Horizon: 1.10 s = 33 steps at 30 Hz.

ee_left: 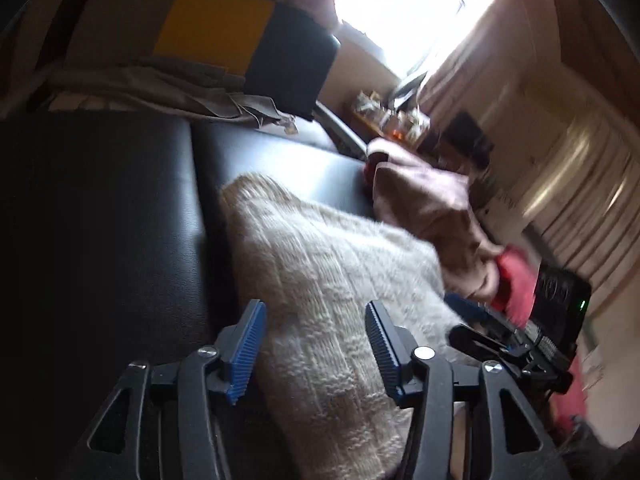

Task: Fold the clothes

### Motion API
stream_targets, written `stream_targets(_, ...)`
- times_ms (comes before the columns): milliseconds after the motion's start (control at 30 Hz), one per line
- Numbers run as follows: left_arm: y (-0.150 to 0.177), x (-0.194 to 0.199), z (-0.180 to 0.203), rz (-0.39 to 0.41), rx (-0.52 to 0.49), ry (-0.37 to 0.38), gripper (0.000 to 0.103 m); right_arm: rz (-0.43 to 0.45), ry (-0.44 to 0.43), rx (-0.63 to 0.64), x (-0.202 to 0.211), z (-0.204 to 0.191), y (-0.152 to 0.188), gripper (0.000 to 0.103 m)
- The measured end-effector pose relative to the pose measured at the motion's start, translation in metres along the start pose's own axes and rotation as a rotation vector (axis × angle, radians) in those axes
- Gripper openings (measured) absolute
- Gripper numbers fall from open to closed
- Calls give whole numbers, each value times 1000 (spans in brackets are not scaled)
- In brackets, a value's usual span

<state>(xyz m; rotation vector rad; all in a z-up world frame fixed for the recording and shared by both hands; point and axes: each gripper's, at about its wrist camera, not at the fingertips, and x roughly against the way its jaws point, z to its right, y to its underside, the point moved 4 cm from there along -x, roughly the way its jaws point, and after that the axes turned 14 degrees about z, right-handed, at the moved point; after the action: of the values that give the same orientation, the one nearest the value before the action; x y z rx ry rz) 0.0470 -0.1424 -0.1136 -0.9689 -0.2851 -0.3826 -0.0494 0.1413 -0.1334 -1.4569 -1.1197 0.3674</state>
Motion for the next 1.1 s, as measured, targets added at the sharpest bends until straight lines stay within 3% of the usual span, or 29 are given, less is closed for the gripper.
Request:
stream_targets(133,-5,6,-26,-7,109,61,71,46,-8,-75,34,17,-17,103)
stream_targets(233,3,-5,-37,-47,174,105,73,-48,-56,-245,36,45,-8,103)
stream_targets(367,12,-28,-38,-96,205,164,73,-171,-161,-390,16,64,11,103)
stream_targets(467,18,-44,-38,-128,218,201,73,-192,-141,-406,-3,74,16,103)
stream_targets(633,21,-76,-31,-165,218,237,76,-209,-226,-442,-31,75,12,103)
stream_targets(700,22,-84,-26,-161,217,228,76,-208,-222,-441,-39,73,10,103)
stream_targets(767,24,-86,-24,-156,205,198,67,-203,-217,-425,-44,69,9,103)
stream_targets(833,25,-78,-20,-131,189,176,52,-207,-209,-403,-47,64,8,103)
stream_targets(867,25,-72,-18,-114,183,168,50,-209,-201,-399,-48,62,8,101)
stream_targets(900,25,-65,-18,-102,176,156,48,-215,-196,-396,-49,59,8,91)
stream_targets(967,26,-45,-23,-70,177,129,47,-223,-198,-398,-52,52,7,83)
stream_targets(1100,25,9,-53,18,196,38,47,-258,-273,-388,-68,18,8,81)
